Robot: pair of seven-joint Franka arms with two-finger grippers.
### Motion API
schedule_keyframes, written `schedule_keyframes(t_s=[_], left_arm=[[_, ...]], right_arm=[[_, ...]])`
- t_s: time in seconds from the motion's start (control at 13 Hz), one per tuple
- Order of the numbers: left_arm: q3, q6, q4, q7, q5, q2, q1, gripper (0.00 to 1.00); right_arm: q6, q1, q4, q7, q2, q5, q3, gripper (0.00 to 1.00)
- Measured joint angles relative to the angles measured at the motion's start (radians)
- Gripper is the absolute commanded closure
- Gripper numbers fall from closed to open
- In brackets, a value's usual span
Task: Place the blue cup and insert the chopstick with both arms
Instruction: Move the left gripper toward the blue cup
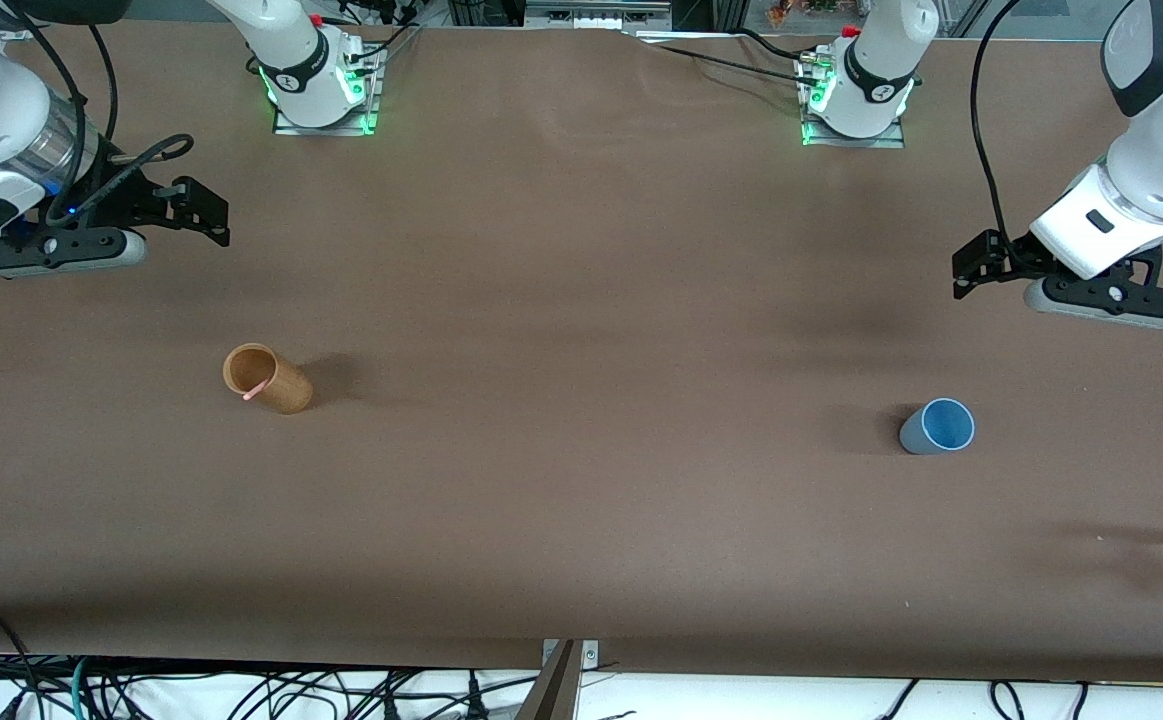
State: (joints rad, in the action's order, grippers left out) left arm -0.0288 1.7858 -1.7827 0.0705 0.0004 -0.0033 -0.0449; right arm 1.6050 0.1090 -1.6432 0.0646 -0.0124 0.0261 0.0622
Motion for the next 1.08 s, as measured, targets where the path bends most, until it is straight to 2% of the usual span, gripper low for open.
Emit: schedule_keyframes(t_s=[0.54,1.08], left_arm=[[0.004,-0.130,0.148,0.000,0.000,0.020,0.010,0.00],[0.002,-0.137,0.163,0.000,0.000,0.051,0.022,0.00]], right_arm=[[-0.017,0.000,0.002,-0.025,0.001,0.000,-0.002,0.00],[-0.021,0.000,0.002,-0.053,0.001,0.000,-0.004,0.00]])
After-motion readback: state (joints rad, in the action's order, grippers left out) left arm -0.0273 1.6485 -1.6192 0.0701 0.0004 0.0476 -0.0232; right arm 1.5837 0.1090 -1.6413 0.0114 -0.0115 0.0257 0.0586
